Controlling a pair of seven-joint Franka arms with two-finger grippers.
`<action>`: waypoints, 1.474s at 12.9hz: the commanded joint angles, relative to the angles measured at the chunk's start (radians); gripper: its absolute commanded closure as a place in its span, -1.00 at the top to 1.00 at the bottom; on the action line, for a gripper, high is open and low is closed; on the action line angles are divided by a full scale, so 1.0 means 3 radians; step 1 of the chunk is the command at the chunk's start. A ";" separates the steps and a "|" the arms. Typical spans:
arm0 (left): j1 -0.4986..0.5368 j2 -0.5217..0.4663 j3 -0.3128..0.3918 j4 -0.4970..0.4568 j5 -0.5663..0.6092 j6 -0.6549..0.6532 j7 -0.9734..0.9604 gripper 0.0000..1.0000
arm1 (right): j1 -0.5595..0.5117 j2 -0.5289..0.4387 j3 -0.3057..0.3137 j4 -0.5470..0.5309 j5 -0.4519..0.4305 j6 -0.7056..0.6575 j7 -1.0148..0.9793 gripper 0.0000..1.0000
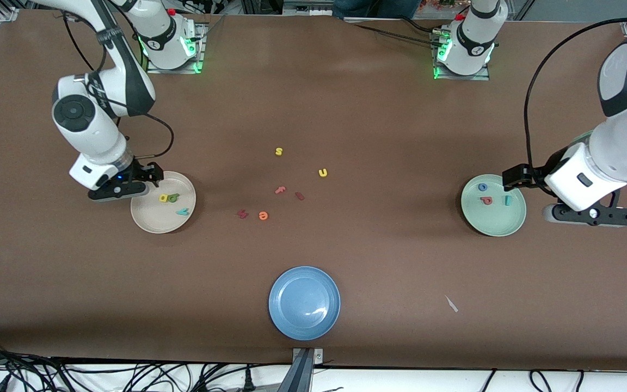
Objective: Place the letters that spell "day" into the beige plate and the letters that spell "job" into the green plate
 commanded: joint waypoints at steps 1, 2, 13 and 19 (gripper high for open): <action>-0.0009 -0.0222 0.0075 -0.0313 -0.0105 0.0112 0.0104 1.00 | 0.0002 -0.0154 0.0075 0.0639 0.0571 -0.1001 -0.0320 0.99; -0.0009 -0.0334 0.0080 -0.0496 -0.0110 0.0260 0.0109 1.00 | 0.0002 -0.0159 0.0060 0.0885 0.0634 -0.1329 -0.0382 0.99; 0.0119 -0.0468 0.0085 -0.0851 -0.0146 0.0537 0.0155 1.00 | 0.0094 -0.0297 -0.0493 0.1813 0.0778 -0.2462 -0.0639 0.99; 0.0114 -0.0448 0.0085 -0.0800 -0.0146 0.0537 0.0155 1.00 | 0.0120 -0.0297 -0.0437 0.1843 0.0768 -0.2488 -0.0628 0.99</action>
